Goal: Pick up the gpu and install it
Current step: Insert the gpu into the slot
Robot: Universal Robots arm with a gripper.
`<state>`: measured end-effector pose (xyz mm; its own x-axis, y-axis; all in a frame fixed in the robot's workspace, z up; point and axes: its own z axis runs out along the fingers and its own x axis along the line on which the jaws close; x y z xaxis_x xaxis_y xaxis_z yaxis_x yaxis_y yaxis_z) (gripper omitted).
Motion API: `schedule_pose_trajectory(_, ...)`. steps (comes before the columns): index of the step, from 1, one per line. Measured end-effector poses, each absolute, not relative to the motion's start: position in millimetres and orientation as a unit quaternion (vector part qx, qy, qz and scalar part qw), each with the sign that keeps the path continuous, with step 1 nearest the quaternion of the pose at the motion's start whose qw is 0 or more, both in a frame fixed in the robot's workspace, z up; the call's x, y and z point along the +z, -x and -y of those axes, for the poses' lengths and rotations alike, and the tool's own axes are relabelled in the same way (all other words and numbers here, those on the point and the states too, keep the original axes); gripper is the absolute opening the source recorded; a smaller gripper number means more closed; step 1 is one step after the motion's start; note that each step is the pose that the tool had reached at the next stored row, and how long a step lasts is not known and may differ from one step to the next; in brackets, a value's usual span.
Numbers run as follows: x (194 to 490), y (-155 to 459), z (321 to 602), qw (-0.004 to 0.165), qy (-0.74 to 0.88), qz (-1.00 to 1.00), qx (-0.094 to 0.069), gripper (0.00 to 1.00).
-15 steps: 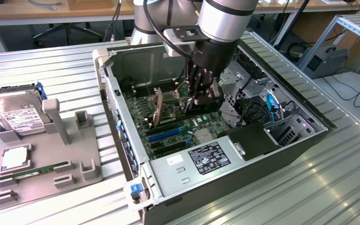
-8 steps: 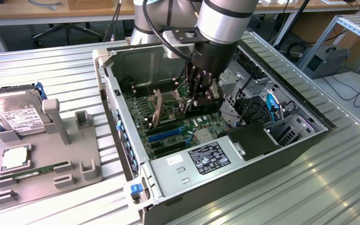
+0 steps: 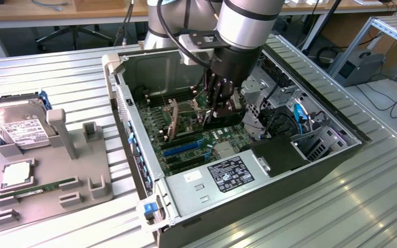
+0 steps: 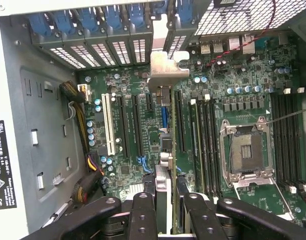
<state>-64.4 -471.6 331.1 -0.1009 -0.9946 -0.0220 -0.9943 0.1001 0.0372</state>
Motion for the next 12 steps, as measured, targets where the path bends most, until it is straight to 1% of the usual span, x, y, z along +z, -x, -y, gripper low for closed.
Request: schedule_pose_trajectory(12, 329.0, 69.3, 473.1, 0.004, -0.670, 0.742, -0.021, 0.27)
